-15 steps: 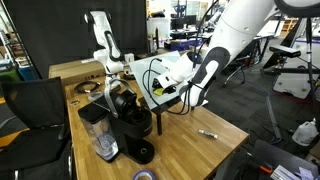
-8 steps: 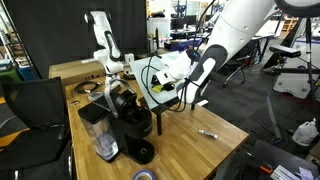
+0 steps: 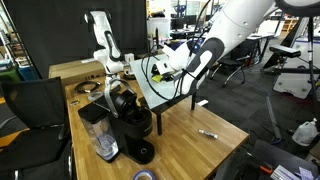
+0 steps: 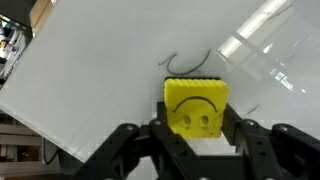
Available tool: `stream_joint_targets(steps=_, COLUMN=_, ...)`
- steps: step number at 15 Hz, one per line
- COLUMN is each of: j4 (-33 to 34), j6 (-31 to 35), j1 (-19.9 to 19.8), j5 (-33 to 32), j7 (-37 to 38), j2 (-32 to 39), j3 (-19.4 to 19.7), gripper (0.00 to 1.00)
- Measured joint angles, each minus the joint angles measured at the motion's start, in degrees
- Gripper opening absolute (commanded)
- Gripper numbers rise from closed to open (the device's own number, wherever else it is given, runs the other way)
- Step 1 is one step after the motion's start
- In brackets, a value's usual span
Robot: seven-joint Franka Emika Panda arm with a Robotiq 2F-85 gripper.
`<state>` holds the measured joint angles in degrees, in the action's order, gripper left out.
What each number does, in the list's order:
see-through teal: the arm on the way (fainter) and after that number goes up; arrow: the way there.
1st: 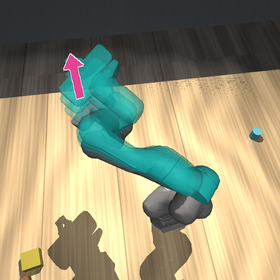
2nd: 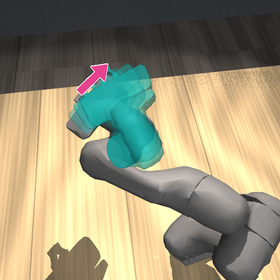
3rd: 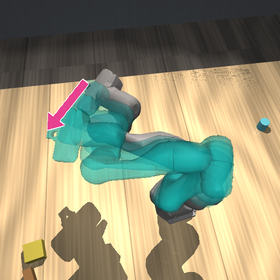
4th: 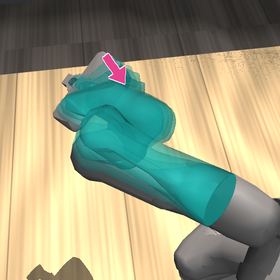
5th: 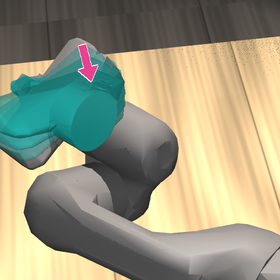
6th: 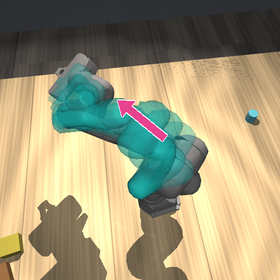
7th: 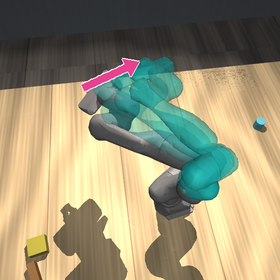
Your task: Use the yellow eraser to clean the whiteboard
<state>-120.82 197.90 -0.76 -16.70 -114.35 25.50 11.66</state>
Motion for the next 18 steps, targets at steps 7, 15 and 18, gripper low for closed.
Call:
stream_joint_targets(steps=7, j4=2.15, j6=-0.04, j1=-1.76, j5=0.61, j7=0.35, j2=0.4, j3=0.77, gripper=0.29)
stream_joint_targets(steps=15, j4=2.25, j6=-0.06, j1=-1.81, j5=0.65, j7=0.26, j2=0.6, j3=0.7, gripper=0.29)
stream_joint_targets(steps=18, j4=2.25, j6=-0.05, j1=-1.78, j5=0.65, j7=0.13, j2=0.72, j3=0.62, gripper=0.29)
